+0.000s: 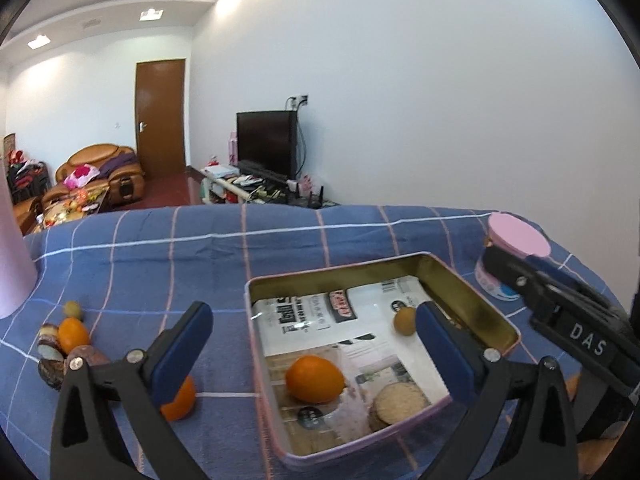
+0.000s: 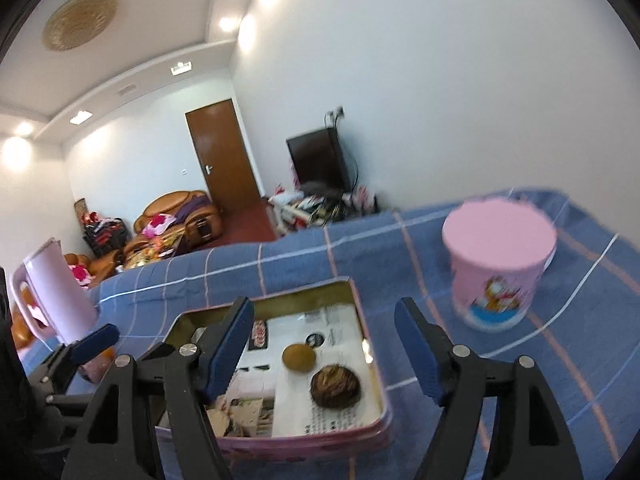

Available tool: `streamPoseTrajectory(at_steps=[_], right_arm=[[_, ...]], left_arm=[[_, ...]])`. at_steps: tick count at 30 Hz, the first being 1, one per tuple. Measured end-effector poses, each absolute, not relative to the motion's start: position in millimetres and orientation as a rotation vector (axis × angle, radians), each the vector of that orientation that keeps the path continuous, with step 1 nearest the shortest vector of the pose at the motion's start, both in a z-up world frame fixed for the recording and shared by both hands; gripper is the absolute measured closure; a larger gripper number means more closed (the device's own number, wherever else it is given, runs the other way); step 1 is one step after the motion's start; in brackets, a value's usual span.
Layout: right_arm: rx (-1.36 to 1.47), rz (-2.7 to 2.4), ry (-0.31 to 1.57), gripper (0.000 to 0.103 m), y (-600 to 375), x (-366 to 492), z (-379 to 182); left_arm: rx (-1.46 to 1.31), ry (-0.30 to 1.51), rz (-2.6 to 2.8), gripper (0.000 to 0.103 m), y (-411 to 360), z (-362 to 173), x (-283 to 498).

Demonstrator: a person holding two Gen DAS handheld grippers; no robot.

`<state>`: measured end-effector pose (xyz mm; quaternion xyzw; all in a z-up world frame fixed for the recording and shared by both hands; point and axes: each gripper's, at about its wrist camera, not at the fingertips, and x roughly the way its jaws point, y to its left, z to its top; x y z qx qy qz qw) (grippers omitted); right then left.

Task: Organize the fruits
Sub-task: 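Carry both fruits into the pink tin and open both tools, then move both tools back toward the remaining fruits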

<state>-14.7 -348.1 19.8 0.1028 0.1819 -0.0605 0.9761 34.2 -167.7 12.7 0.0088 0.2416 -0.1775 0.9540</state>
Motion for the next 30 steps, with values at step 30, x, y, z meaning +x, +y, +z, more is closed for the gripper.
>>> streamPoseTrajectory(at_steps=[30], right_arm=[[0.166, -0.298, 0.34, 0.029, -307.1, -47.9, 17.9]], left_arm=[[0.044, 0.523, -0.227, 0.0, -68.1, 2.0, 24.1]])
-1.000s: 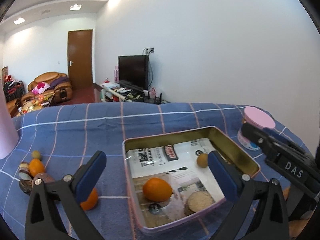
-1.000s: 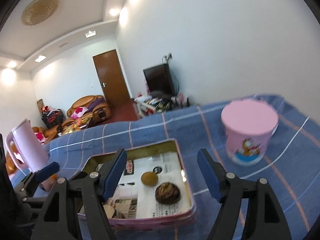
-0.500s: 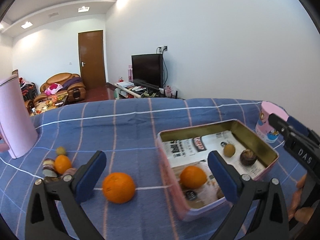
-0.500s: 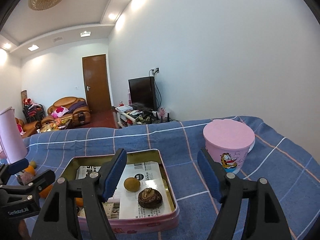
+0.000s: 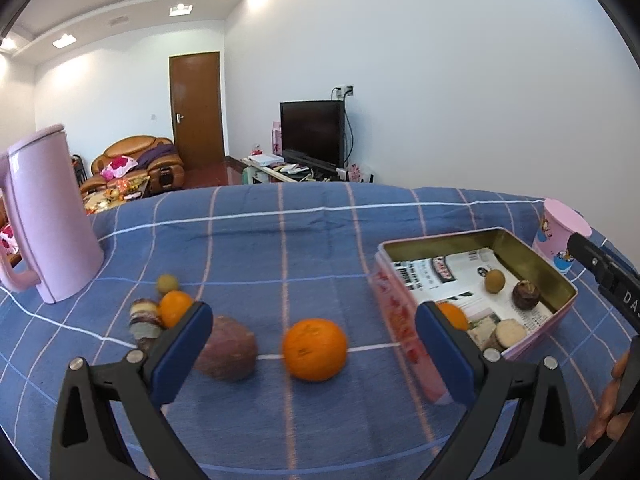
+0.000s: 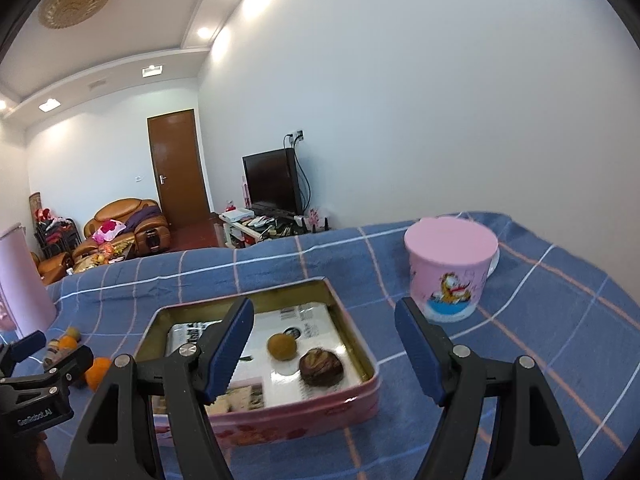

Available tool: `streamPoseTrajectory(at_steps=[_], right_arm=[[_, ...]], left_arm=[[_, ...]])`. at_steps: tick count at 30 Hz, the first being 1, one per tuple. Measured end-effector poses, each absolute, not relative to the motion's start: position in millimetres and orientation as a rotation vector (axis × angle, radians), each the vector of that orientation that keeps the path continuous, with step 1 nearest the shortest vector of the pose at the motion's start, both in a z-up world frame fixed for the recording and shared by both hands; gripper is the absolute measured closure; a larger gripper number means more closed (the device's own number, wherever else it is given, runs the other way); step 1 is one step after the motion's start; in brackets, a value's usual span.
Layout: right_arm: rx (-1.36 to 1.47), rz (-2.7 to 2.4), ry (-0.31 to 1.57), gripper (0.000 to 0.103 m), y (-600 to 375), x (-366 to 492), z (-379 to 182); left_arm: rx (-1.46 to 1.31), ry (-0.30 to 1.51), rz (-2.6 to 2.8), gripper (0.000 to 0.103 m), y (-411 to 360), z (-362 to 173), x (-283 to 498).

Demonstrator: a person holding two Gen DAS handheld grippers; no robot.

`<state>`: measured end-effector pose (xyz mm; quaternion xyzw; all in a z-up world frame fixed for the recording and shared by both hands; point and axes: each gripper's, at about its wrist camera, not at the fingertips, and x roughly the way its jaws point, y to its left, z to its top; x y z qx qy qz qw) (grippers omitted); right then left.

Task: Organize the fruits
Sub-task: 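Move both tools back toward the remaining fruits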

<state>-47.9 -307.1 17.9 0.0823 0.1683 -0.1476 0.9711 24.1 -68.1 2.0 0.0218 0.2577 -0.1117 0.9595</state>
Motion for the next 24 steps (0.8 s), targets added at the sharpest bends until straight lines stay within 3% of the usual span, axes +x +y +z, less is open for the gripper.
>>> streamPoseTrajectory(at_steps=[24], right_arm=[[0.0, -0.015, 0.471, 0.029, -150.5, -6.3, 6.1]], left_arm=[[-0.122, 0.539, -0.009, 0.0, 93.1, 3.4, 58.2]])
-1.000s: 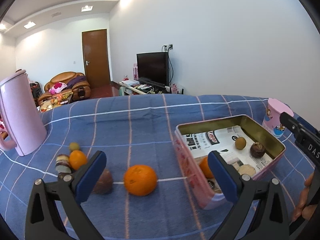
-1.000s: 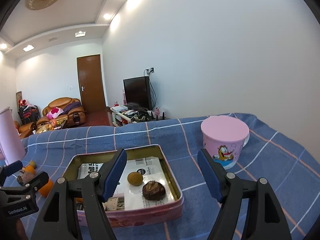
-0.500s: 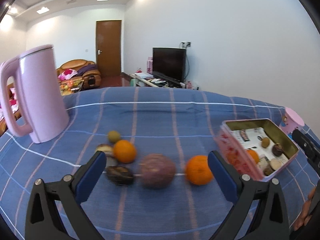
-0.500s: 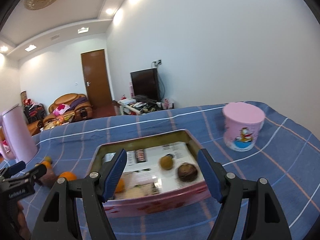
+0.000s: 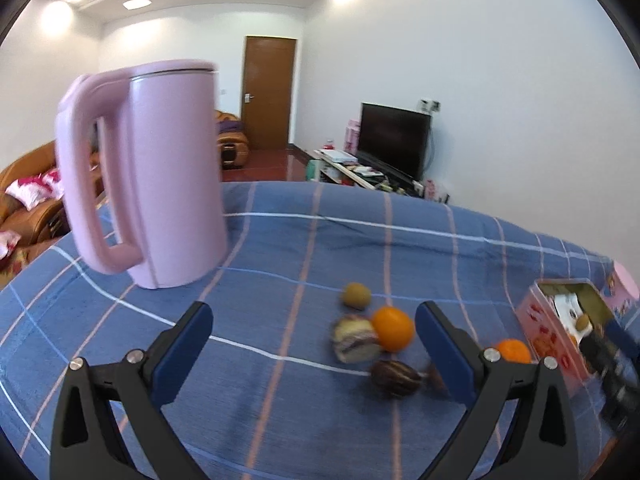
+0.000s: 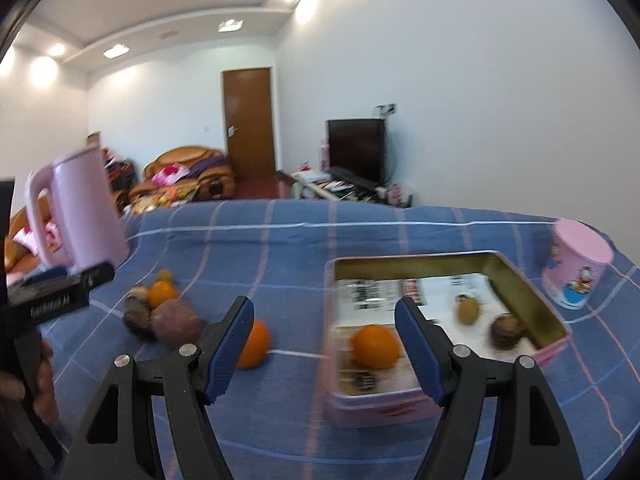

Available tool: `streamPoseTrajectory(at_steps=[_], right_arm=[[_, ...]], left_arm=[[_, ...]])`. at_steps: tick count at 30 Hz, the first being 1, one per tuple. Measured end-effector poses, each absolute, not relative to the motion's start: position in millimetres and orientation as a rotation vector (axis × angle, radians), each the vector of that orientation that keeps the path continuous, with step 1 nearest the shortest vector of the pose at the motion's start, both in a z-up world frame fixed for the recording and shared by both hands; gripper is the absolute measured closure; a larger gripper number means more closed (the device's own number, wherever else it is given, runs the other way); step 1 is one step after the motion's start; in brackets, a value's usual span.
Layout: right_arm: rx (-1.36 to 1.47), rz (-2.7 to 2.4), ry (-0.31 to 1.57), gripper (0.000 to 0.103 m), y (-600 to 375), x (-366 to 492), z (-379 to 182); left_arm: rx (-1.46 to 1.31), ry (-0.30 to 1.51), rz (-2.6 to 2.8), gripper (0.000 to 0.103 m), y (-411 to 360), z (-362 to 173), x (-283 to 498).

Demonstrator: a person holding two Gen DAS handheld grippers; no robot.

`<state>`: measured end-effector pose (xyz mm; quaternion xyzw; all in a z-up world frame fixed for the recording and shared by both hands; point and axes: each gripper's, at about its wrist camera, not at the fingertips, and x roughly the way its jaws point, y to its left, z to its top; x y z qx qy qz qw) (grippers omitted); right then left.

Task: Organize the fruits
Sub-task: 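Move both tools back toward the remaining fruits, then grasp an orange with the right tool and lift it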

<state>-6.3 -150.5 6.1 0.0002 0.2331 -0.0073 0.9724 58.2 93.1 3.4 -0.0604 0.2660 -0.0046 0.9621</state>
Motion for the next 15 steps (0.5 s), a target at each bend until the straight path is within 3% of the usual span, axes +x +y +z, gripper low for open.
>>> streamPoseTrajectory(at_steps=[3, 4, 6, 15], right_arm=[[-0.049, 0.048, 0.51, 0.033, -125.7, 4.5, 1.9], [-0.072, 0.062, 0.531, 0.047, -118.9, 8.8, -0.4], [-0.105, 0.078, 0.57, 0.062, -109.5, 17.0, -4.7], [-0.137, 0.152, 0.683, 0.062, -95.2, 34.8, -17.9]], left_arm=[[-0.173, 0.55, 0.006, 0.0, 106.5, 3.3, 60.6], [-0.185, 0.554, 0.007, 0.0, 108.6, 3.1, 61.0], [-0.187, 0.557, 0.005, 0.0, 108.9, 2.7, 60.8], [-0.147, 0.541, -0.004, 0.0, 103.7, 9.1, 58.7]])
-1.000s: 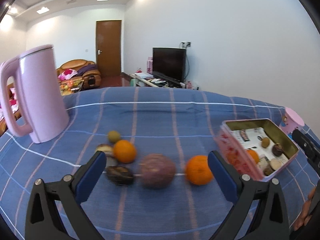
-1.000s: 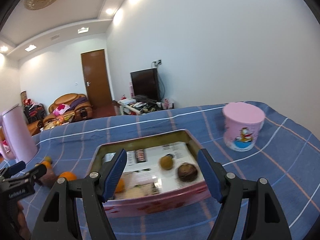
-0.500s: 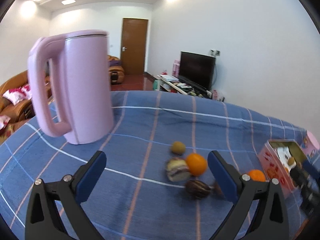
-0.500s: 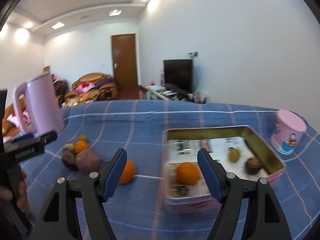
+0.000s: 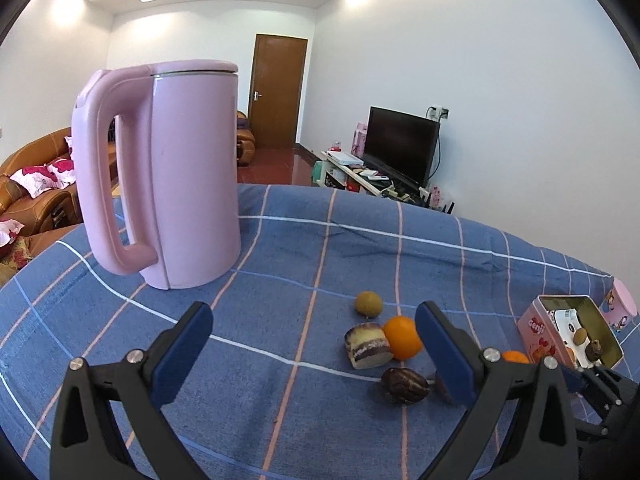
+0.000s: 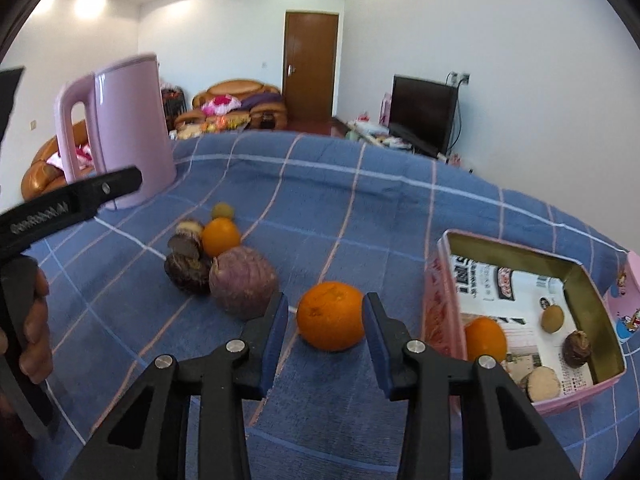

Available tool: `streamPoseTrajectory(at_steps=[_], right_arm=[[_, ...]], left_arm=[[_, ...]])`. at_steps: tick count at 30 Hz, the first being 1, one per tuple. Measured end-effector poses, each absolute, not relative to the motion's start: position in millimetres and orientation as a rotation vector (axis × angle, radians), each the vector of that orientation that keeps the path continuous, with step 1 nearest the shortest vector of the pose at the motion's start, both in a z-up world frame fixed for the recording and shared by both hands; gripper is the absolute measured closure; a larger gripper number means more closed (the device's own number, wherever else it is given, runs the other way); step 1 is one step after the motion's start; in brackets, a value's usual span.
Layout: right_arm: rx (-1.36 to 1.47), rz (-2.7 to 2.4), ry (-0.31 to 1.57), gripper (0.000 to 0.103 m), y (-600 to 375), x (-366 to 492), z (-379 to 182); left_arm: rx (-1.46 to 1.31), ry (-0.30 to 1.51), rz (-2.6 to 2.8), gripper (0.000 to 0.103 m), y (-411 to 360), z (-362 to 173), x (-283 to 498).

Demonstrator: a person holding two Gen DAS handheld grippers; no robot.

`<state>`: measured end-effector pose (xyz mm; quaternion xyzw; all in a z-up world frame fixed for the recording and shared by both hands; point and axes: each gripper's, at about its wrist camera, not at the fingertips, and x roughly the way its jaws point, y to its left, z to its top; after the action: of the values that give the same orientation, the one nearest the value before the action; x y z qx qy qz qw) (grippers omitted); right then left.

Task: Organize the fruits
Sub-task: 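Grasp an orange with the right tool and lift it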

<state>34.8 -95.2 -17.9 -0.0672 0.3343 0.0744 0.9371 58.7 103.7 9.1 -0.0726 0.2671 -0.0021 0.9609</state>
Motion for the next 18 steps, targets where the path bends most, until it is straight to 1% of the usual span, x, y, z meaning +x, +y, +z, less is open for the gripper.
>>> streamPoseTrajectory(at_steps=[9, 16, 17, 18], right_arm=[[-0.303, 0.096, 0.7, 0.062, -79.4, 51.3, -23.2], [-0.35, 0.084, 0.709, 0.062, -84.1, 62.1, -24.3], [-0.374, 0.081, 0.708, 0.062, -81.0, 63.0, -25.2], [-0.414, 0.069, 0.71, 0.059, -76.7, 65.0, -27.5]], left_arm=[[-0.126, 0.527, 0.003, 0.0, 102.4, 11.0, 56.4], [-0.132, 0.536, -0.003, 0.0, 103.9, 11.2, 58.2], [-0.129, 0.535, -0.002, 0.0, 103.6, 11.1, 58.1], [-0.127, 0.535, 0.0, 0.0, 102.8, 10.9, 58.2]])
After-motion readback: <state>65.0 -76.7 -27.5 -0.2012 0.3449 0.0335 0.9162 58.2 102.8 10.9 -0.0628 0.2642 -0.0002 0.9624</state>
